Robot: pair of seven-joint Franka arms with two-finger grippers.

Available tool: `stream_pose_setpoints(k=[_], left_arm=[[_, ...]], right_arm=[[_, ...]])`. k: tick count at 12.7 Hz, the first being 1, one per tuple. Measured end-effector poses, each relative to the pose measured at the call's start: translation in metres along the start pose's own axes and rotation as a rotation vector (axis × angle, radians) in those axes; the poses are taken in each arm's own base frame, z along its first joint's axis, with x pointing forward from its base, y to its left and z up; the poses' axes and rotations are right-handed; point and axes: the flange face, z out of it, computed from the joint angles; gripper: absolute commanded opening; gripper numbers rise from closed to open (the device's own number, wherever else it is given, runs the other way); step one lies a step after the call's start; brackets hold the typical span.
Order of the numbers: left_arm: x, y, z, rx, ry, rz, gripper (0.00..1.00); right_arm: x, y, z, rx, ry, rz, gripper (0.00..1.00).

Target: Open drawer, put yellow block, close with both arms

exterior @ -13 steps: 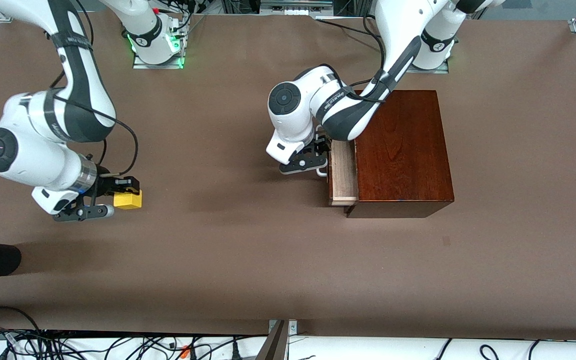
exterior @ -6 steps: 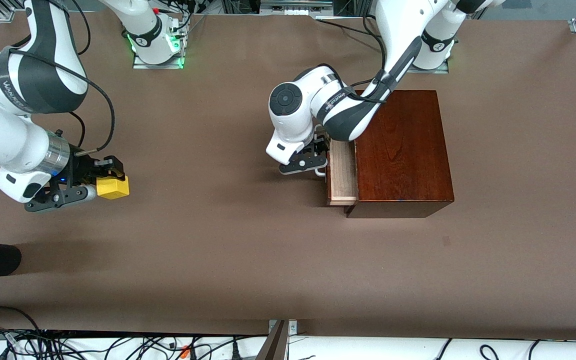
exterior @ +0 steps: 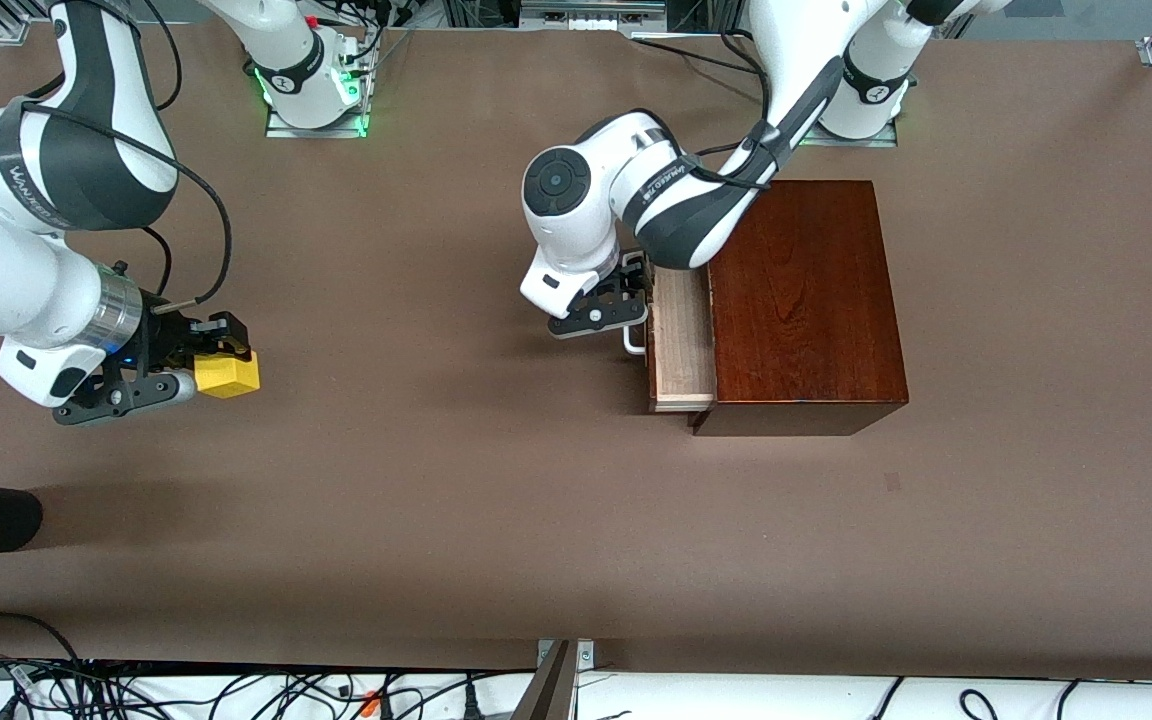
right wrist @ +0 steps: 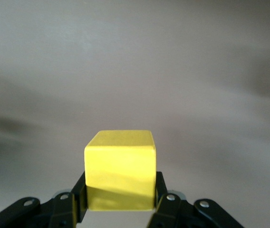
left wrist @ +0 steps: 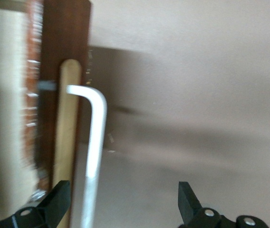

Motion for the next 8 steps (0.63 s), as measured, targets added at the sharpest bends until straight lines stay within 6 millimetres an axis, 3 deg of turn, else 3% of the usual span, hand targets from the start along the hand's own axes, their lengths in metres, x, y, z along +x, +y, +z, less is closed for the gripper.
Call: stream_pose_setpoints(k=[2, 4, 6, 8], left_arm=[[0.002, -0.017, -0.039, 0.034, -0.004, 0.034, 1.00], [0.013, -0.049, -0.083, 0.031, -0.015, 0.075, 1.00], [0.041, -0.108, -0.127, -0.017, -0.065, 0.095, 1.00], [0.078, -0.181, -0.160, -0.046, -0.080, 0.135, 1.00]], right_arm=[[0.000, 0.003, 0.000, -0.035, -0.005, -0.006, 0.37], [0.000, 0.003, 0.000, -0.040, -0.006, -0.007, 0.37], [0.000, 0.003, 0.000, -0.041, -0.007, -0.008, 0.37], [-0.001, 0.003, 0.001, -0.040, -0.010, -0.008, 0.38]])
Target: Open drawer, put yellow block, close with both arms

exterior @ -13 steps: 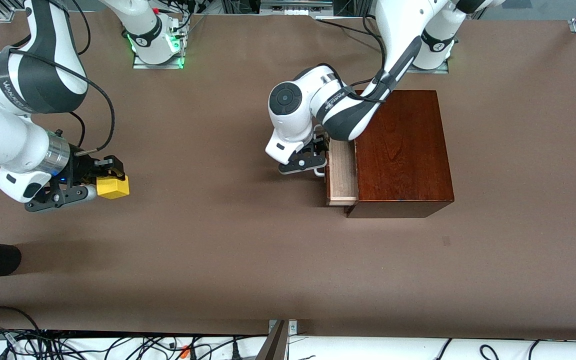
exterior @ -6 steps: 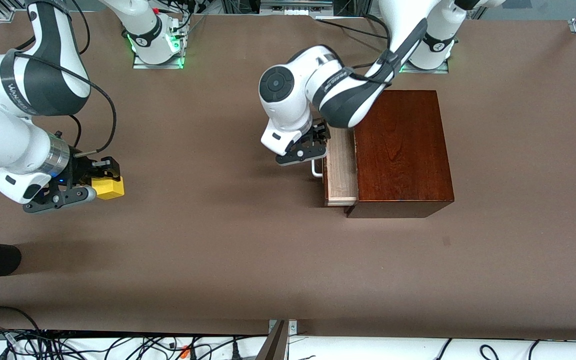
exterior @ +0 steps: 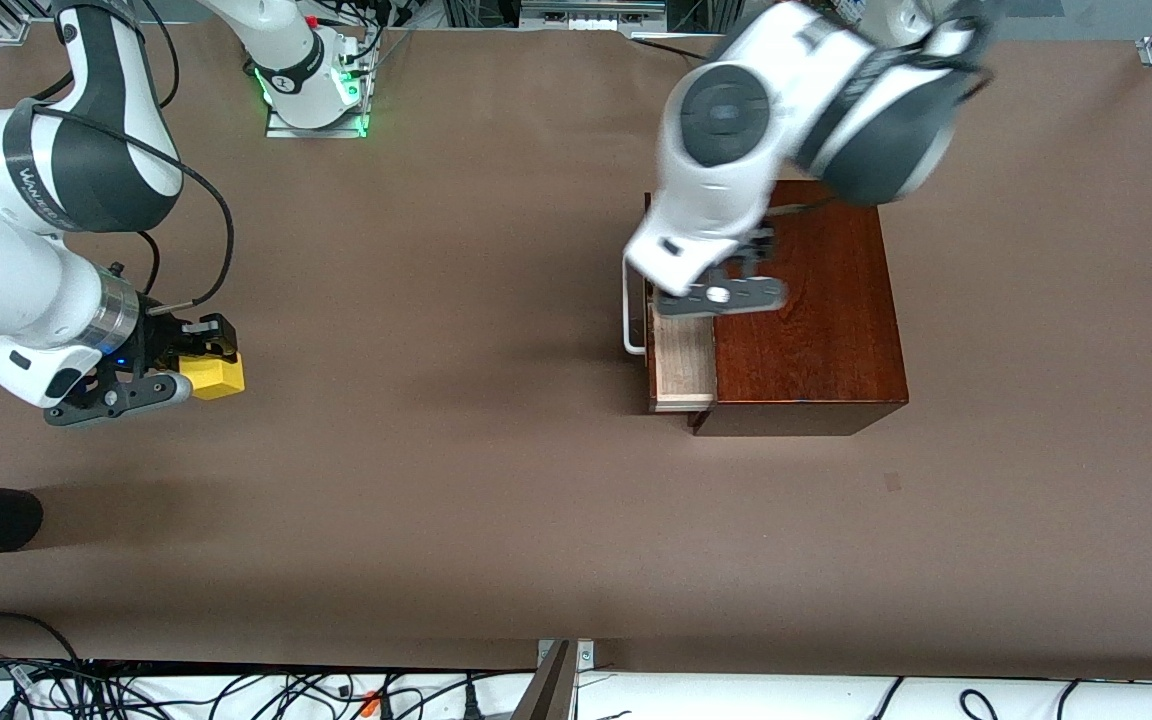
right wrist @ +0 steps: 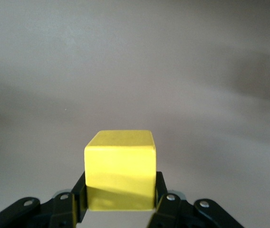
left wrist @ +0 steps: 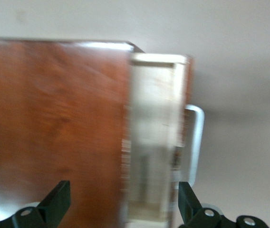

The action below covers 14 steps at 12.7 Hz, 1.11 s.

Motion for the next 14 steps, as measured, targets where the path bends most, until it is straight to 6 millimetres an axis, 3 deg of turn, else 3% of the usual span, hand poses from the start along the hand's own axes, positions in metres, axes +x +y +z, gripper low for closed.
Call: stream_pose_setpoints(k=[2, 3, 5, 8, 11, 14], left_arm=[[0.017, -0.072, -0.024, -0.019, -0.021, 0.061, 1.00], [0.023, -0.105, -0.032, -0.023, -0.034, 0.084, 1.00], [0.032, -0.160, -0.043, -0.038, -0.041, 0.123, 1.00], [0.031, -0.219, -0.056, -0.063, -0.023, 0.173, 1.00], [0.020, -0.283, -0.054, -0.094, 0.035, 0.154, 1.00], [0.003, -0.311, -0.052, -0.104, 0.149, 0.112, 1.00]], right_arm=[[-0.001, -0.005, 0.001, 0.004, -0.012, -0.011, 0.38], [0.000, -0.019, 0.002, 0.011, -0.019, -0.035, 0.38], [0.002, -0.070, 0.004, 0.032, -0.028, -0.121, 0.38], [-0.005, -0.175, 0.004, 0.053, -0.023, -0.261, 0.38], [-0.024, -0.302, 0.009, 0.006, 0.056, -0.470, 0.38], [-0.058, -0.425, 0.029, -0.045, 0.082, -0.664, 0.38]])
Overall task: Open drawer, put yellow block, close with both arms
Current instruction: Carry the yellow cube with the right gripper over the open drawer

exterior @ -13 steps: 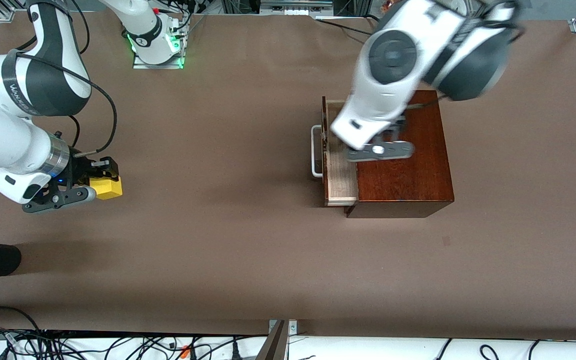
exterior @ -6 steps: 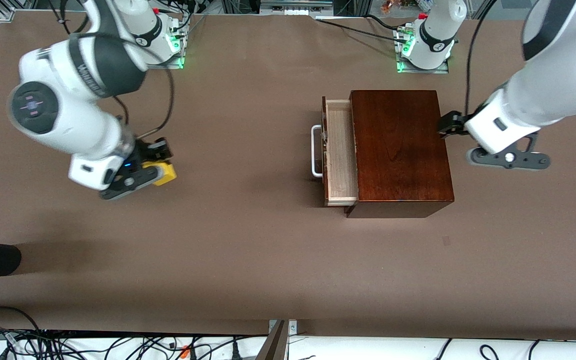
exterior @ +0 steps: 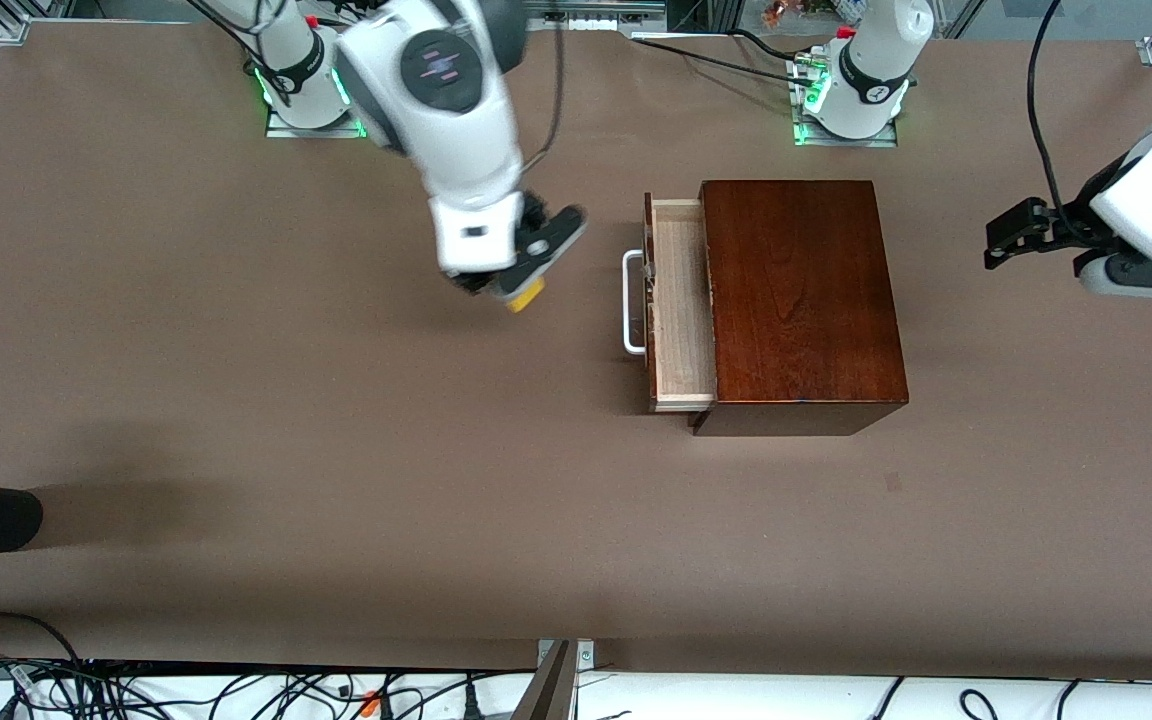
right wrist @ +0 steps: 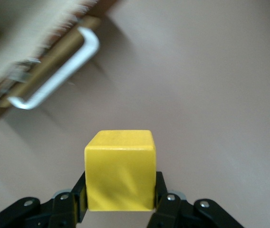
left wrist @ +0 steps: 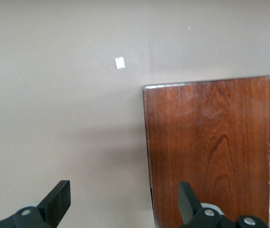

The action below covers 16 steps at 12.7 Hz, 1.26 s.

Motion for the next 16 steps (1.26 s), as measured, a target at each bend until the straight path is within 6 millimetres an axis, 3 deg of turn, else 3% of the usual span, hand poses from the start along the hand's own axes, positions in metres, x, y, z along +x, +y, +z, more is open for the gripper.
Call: stream_pose_setpoints(k=[2, 5, 7, 9, 12, 16], left_arm=[[-0.012, 0.001, 0.004, 0.000, -0.011, -0.012, 1.00], [-0.011, 0.008, 0.005, 0.000, -0.013, -0.049, 1.00], [-0.010, 0.002, 0.006, 0.000, -0.014, -0.057, 1.00], [-0.010, -0.003, 0.007, 0.000, -0.015, -0.062, 1.00], [-0.010, -0.003, 0.007, 0.000, -0.016, -0.061, 1.00], [-0.010, -0.002, 0.008, 0.000, -0.017, -0.058, 1.00]], right_arm=[[0.029, -0.052, 0.007, 0.002, 0.029, -0.078, 0.38], [0.066, -0.112, 0.032, -0.045, 0.071, -0.184, 0.37], [0.081, -0.141, 0.054, -0.066, 0.113, -0.230, 0.37], [0.088, -0.151, 0.064, -0.068, 0.135, -0.244, 0.37], [0.089, -0.152, 0.065, -0.113, 0.134, -0.281, 0.37], [0.087, -0.156, 0.084, -0.187, 0.073, -0.419, 0.37]])
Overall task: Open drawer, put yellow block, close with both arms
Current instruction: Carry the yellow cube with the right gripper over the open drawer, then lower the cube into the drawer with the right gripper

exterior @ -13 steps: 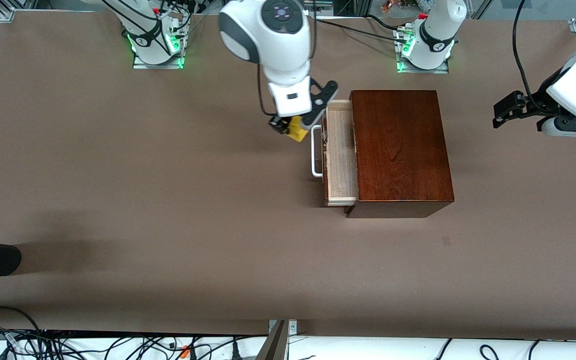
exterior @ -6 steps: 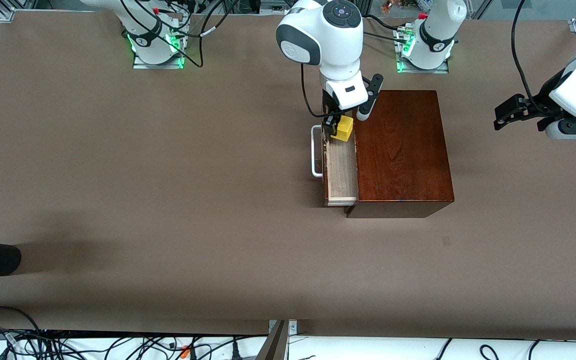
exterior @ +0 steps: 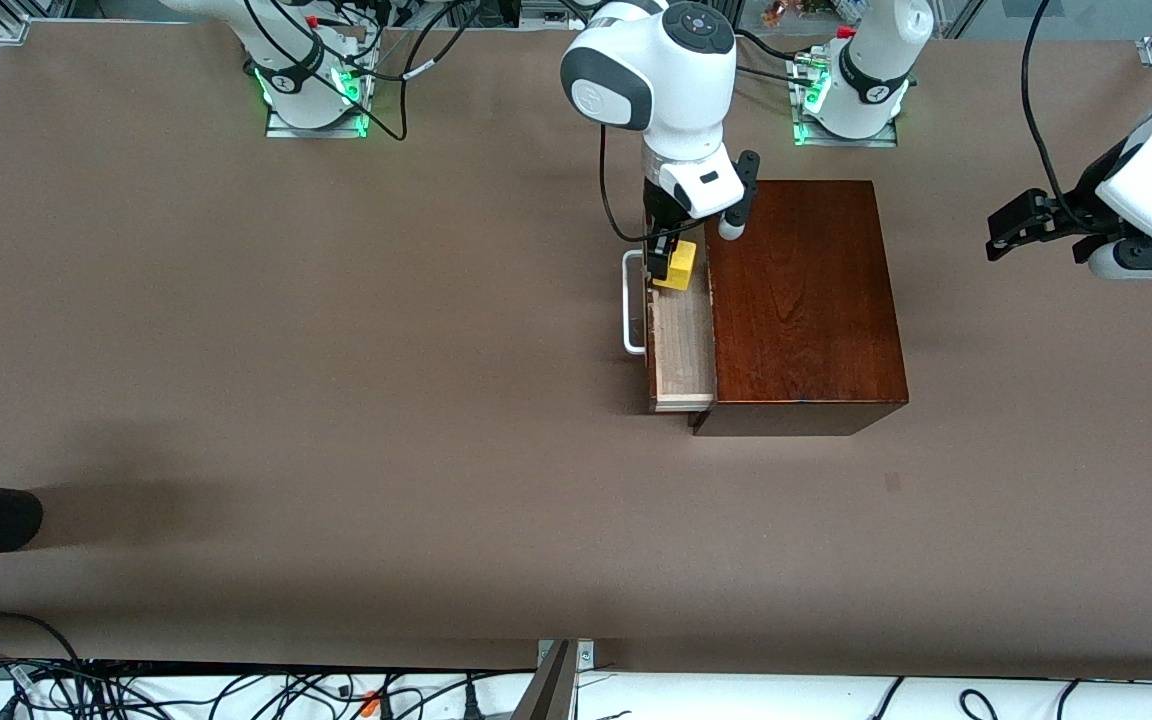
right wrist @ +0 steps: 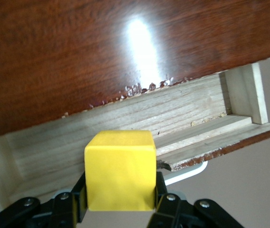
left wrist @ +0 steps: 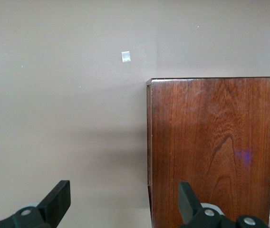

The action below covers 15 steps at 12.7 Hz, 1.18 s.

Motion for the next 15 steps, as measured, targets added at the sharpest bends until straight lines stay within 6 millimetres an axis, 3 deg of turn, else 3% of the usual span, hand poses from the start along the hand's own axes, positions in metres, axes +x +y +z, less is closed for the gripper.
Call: stream_pose_setpoints(k=[5, 15], left_arm=[[0.000, 0.000, 0.000, 0.000, 0.000, 0.000, 1.00], [0.000, 0.000, 0.000, 0.000, 0.000, 0.001, 1.00]], right_arm=[[0.001, 0.002, 0.002, -0.006, 0.009, -0.106, 0.34], [0.009, -0.004, 0.039, -0.009, 0.041, -0.261, 0.34]])
